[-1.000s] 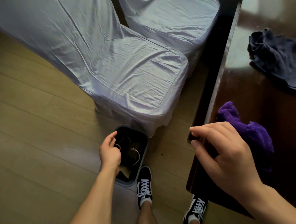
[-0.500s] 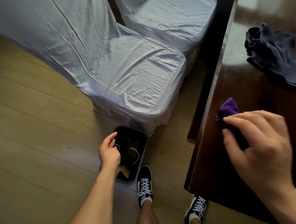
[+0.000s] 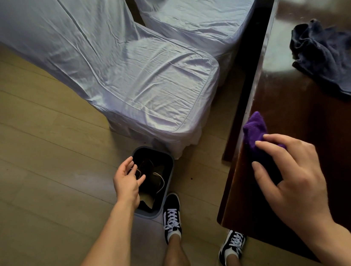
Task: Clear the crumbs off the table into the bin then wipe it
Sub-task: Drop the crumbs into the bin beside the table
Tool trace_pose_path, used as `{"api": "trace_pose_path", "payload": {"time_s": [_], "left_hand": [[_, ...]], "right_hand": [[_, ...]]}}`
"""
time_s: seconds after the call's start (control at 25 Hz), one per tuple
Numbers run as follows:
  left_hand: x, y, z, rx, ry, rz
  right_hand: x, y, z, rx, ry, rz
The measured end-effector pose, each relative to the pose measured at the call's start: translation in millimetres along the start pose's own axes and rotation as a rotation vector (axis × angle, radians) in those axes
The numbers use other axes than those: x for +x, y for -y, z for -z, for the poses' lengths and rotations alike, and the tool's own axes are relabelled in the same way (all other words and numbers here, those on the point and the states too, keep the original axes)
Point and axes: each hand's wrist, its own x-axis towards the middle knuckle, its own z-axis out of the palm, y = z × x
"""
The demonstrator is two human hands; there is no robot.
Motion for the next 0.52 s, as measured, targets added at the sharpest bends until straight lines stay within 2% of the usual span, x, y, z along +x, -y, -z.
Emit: {"api": "trace_pose_path", "payload": {"time_s": [0.2, 0.52], "left_hand": [[-4.1, -0.8, 2.8, -0.141, 0.052, 0.053], [-2.4, 2.0, 4.6, -0.052, -0.009, 0.044]], "right_hand": [[2.1, -2.9, -10.3, 0.003, -0.078, 0.004], [0.3, -3.4, -12.1, 0.034, -0.132, 0.002]]}}
